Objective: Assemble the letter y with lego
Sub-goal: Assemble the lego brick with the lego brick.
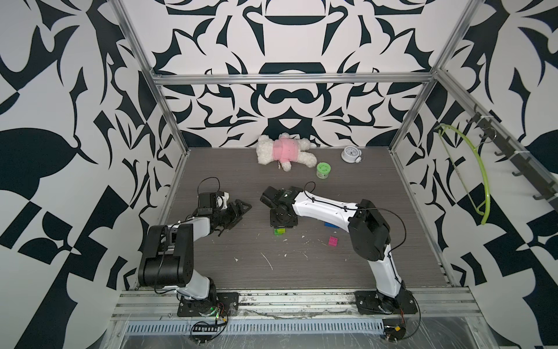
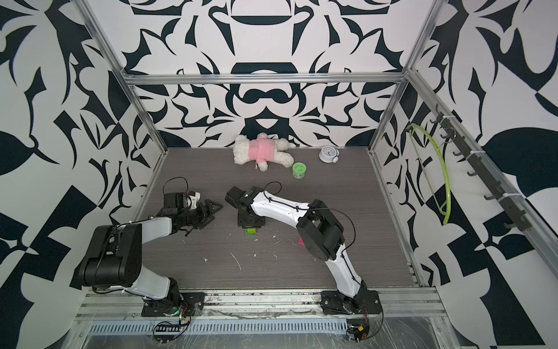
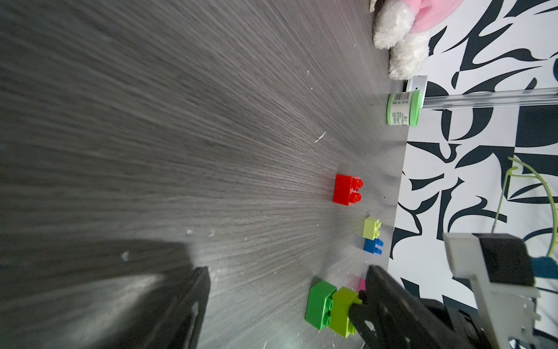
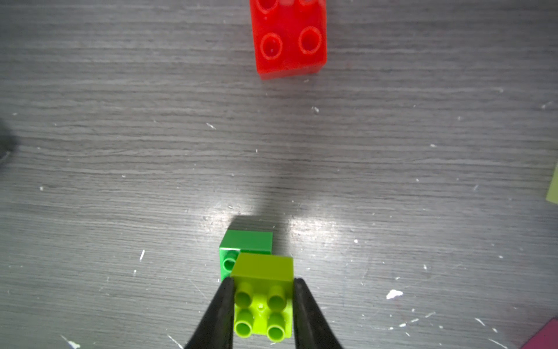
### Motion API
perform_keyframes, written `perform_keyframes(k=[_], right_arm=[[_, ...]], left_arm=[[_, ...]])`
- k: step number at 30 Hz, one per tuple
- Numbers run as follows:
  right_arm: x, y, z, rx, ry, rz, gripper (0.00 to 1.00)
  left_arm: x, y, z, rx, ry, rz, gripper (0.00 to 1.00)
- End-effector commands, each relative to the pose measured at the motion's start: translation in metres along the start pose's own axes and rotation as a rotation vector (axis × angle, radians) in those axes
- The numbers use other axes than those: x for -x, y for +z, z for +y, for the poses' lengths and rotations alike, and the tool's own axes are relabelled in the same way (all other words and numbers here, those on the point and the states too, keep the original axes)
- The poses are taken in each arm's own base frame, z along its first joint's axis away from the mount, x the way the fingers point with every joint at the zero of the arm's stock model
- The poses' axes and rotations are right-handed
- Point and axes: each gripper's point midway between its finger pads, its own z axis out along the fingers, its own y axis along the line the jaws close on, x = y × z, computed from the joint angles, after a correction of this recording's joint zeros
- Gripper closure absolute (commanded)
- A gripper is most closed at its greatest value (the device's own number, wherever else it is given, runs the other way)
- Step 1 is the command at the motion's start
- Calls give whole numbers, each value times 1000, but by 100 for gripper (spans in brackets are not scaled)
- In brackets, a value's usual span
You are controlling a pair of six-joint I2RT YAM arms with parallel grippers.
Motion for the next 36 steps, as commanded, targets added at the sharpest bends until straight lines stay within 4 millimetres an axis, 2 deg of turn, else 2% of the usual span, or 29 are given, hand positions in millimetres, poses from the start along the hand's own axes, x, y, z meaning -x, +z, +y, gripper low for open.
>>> perform_keyframes(k=[1,15,23,29,36], right_arm=[[-1,-12,-1,4,-4,-10,72],[-8,-2,-1,-2,-10,33,69],[-11,1,-14,-80,-42,45,69],[-16,5,-14,-114,-95,30,70],[-23,18,-21,-147,-141,32,73]], left_arm=[[2,-1,-3,3,15,1,14],[2,-1,-3,8,17,0,14],[3,-1,-2,16,19,-1,14],[3,-1,-2,18,23,-1,14],[4,-1,-1,21,26,-3,14]])
